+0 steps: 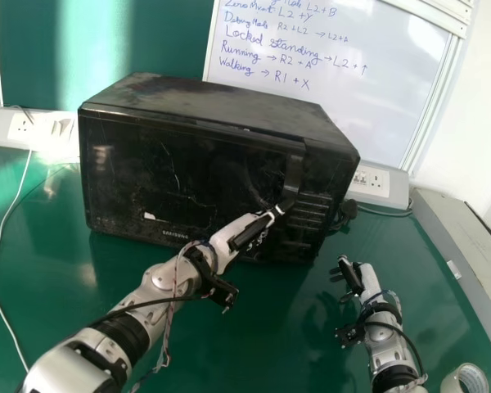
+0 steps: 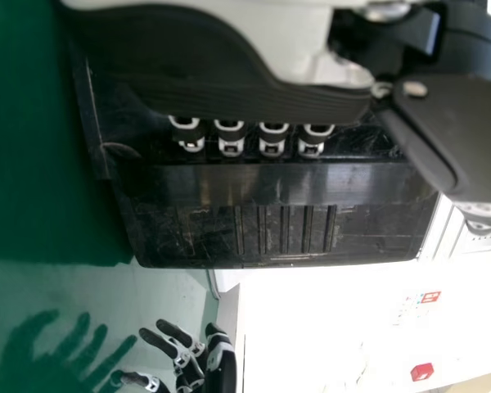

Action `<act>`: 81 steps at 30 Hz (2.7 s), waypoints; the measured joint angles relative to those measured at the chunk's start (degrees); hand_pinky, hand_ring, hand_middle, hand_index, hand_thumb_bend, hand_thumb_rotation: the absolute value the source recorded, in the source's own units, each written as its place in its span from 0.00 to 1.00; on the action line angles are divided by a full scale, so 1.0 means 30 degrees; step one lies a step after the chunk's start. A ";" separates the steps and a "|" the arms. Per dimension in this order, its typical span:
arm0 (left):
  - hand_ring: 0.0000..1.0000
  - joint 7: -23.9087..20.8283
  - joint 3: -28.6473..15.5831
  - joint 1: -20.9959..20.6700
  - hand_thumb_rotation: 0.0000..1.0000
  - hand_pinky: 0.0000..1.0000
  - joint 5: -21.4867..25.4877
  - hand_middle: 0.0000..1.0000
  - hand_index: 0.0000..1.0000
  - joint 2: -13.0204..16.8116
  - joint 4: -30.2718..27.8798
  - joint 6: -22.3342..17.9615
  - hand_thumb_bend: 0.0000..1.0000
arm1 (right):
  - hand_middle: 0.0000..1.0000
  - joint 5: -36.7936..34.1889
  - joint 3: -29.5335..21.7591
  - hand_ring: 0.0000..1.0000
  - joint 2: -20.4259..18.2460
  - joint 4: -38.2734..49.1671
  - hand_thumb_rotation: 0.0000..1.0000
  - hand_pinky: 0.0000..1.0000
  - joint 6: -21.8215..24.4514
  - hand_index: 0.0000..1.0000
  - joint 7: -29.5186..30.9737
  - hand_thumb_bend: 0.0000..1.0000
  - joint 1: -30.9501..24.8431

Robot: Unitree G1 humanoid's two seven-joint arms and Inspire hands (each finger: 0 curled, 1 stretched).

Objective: Open the door of oven

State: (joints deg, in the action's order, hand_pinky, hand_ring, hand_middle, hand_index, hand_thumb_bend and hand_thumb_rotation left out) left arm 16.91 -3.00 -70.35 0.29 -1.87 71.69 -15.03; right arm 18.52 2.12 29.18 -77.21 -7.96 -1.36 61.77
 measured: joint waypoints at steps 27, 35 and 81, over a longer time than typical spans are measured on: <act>0.71 0.3310 -0.1296 -0.0664 0.87 0.57 0.1109 0.79 0.85 0.0020 0.0178 0.1677 1.00 | 0.48 0.0015 0.0014 0.38 -0.0034 0.0000 0.15 0.32 -0.0005 0.49 -0.0009 0.51 0.0000; 0.68 0.4149 -0.1524 -0.0699 0.87 0.55 0.1101 0.76 0.83 0.0045 0.0178 0.1721 1.00 | 0.47 0.0013 0.0011 0.38 -0.0034 0.0001 0.15 0.32 -0.0011 0.49 -0.0009 0.51 0.0000; 0.11 0.3488 -0.2317 -0.0308 0.79 0.06 0.1659 0.18 0.27 -0.0721 0.0146 0.1245 1.00 | 0.48 0.0011 0.0029 0.39 -0.0039 0.0002 0.14 0.32 -0.0002 0.49 0.0005 0.51 0.0001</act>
State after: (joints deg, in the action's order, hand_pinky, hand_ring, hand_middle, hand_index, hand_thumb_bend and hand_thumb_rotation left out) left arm 27.37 -9.95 -71.27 5.27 -4.04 72.13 -11.30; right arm 18.55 2.20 29.06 -77.21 -7.96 -1.34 61.78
